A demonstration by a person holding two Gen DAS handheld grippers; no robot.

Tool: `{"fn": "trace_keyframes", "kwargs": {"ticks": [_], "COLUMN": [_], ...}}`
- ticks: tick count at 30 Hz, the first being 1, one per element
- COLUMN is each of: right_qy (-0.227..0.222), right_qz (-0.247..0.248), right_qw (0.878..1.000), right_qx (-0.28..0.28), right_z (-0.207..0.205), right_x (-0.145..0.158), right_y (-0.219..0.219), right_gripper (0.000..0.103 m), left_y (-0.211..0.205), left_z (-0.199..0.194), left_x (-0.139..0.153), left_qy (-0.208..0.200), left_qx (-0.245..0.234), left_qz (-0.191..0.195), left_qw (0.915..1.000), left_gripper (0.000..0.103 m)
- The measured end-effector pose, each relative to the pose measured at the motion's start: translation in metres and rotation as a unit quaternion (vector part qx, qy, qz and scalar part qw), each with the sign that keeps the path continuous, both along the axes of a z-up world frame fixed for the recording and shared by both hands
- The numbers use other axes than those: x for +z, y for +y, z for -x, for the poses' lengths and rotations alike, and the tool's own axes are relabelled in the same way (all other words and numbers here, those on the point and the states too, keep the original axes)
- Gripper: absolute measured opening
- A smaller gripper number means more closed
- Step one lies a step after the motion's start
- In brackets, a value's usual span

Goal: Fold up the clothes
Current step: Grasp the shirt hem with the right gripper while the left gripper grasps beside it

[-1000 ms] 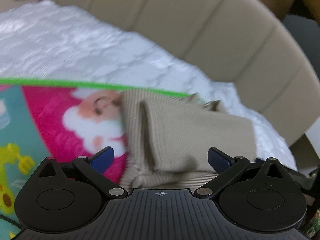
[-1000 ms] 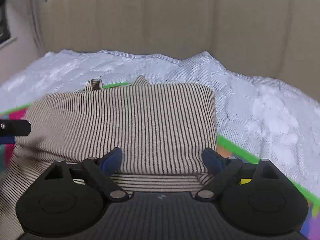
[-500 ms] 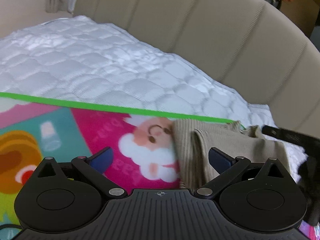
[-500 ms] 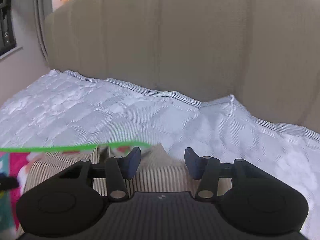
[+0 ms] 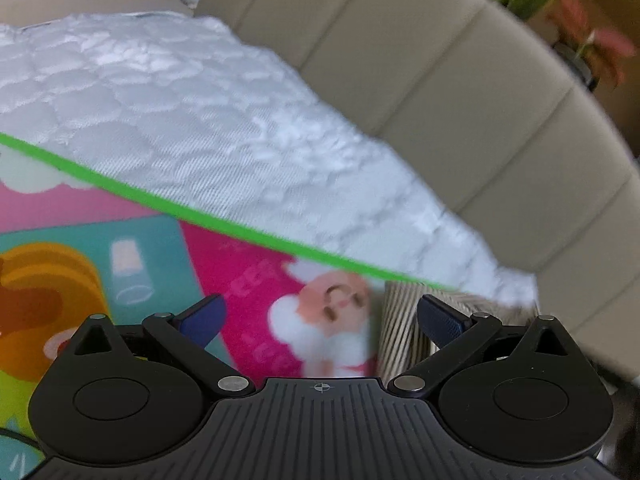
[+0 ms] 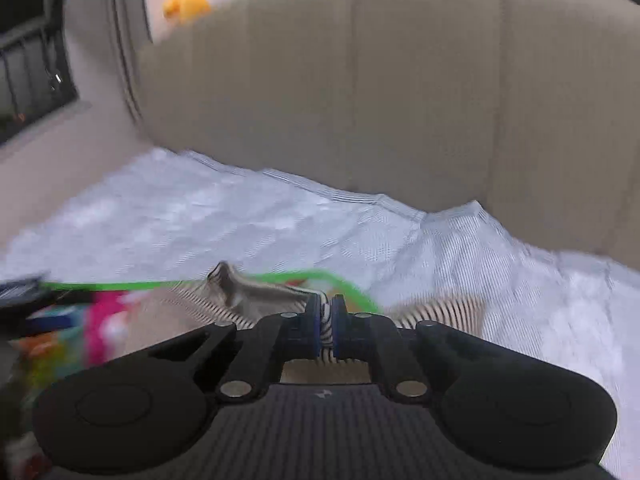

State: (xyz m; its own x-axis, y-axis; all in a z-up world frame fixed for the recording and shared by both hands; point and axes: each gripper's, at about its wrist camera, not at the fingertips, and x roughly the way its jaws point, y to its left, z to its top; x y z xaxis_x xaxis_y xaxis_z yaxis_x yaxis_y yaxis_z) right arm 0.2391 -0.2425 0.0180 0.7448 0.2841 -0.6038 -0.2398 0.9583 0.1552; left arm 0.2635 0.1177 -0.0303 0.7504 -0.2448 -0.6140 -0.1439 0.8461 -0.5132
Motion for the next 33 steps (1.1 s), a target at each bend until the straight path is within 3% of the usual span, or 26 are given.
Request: {"fn": "trace_keyframes", "kwargs": {"ticks": [4,9,12,16,19,23,26,30,32,33], "right_qy": [0.035,0.1,0.122,0.096,0.058,0.022,0.034,0.083,0.095,0.1], "right_qz": [-0.033,-0.048,-0.055,-0.071,-0.071,-0.07,-0.087,-0.086,-0.071,-0.063], "right_qw": [0.999,0.994,0.991,0.993,0.996,0.997,0.995,0.993,0.993,0.992], "right_qx": [0.004,-0.006,-0.011,0.004,0.008,-0.023,-0.038,-0.026,-0.03,-0.033], "right_z": [0.068,0.108,0.121,0.138,0.159,0.17,0.15,0.114,0.109,0.107], "right_x": [-0.009,-0.057,-0.073,-0.053,-0.029,-0.008,-0.013,-0.041,-0.048,-0.052], "right_y": [-0.019,-0.028,-0.033,-0.052,-0.073,-0.097,-0.106,-0.092,-0.08,-0.074], "right_gripper": [0.003,0.003,0.004,0.008,0.04,0.073,0.079,0.079,0.045,0.042], "left_y": [-0.005,-0.03,-0.058,-0.085,-0.086,-0.077,-0.076,-0.096,-0.101,-0.103], "left_z": [0.017,0.038,0.052,0.07,0.09,0.116,0.128,0.126,0.122,0.121], "left_x": [0.023,0.048,0.052,0.037,0.026,0.016,0.004,-0.015,-0.021,-0.019], "left_qy": [-0.036,-0.04,-0.03,0.022,0.055,0.086,0.103,0.123,0.123,0.121], "left_qx": [-0.02,-0.065,-0.112,-0.158,-0.182,-0.202,-0.215,-0.211,-0.204,-0.206], "left_qz": [0.037,0.058,0.014,-0.076,-0.099,-0.022,0.057,0.042,0.04,0.033], "left_qw": [0.9985,0.9954,0.9931,0.9842,0.9768,0.9753,0.9696,0.9688,0.9704,0.9704], "left_gripper": [0.103,0.103,0.103,0.103,0.103,0.103,0.103,0.103,0.097,0.089]}}
